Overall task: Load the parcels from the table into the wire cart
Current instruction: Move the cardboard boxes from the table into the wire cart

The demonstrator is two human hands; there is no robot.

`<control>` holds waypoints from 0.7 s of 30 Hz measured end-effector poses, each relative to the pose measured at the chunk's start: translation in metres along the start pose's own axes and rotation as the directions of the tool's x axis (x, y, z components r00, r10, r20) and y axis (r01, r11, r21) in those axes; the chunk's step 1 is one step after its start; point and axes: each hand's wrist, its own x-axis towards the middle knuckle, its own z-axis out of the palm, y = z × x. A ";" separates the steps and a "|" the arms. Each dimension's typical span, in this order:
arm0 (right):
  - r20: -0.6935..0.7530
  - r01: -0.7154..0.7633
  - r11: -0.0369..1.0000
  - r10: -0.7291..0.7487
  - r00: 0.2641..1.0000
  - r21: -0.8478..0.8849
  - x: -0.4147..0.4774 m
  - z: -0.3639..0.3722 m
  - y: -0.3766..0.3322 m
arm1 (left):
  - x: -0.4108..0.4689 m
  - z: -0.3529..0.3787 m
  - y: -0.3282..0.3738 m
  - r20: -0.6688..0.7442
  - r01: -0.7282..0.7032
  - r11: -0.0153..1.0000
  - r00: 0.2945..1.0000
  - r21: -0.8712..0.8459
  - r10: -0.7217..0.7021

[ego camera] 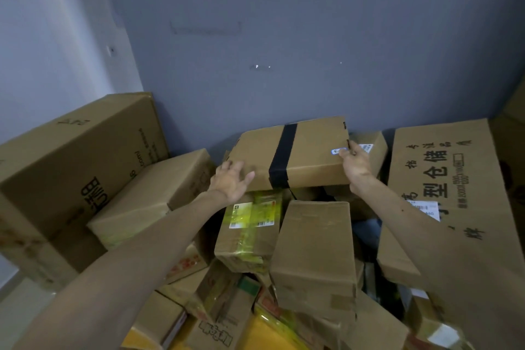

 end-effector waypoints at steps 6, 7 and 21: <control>-0.090 0.027 0.984 -0.012 0.996 0.178 -0.006 -0.021 -0.026 | -0.006 -0.012 0.052 -0.065 0.082 0.899 0.990 -0.431 -0.122; -0.096 0.049 0.976 -0.029 0.995 0.212 -0.008 -0.022 -0.030 | -0.006 -0.015 0.064 -0.013 0.093 0.833 0.993 -0.545 -0.119; 0.047 0.102 0.991 -0.106 0.993 0.090 -0.058 -0.026 -0.043 | -0.015 -0.020 0.171 -0.024 0.002 0.119 0.976 -0.993 -0.216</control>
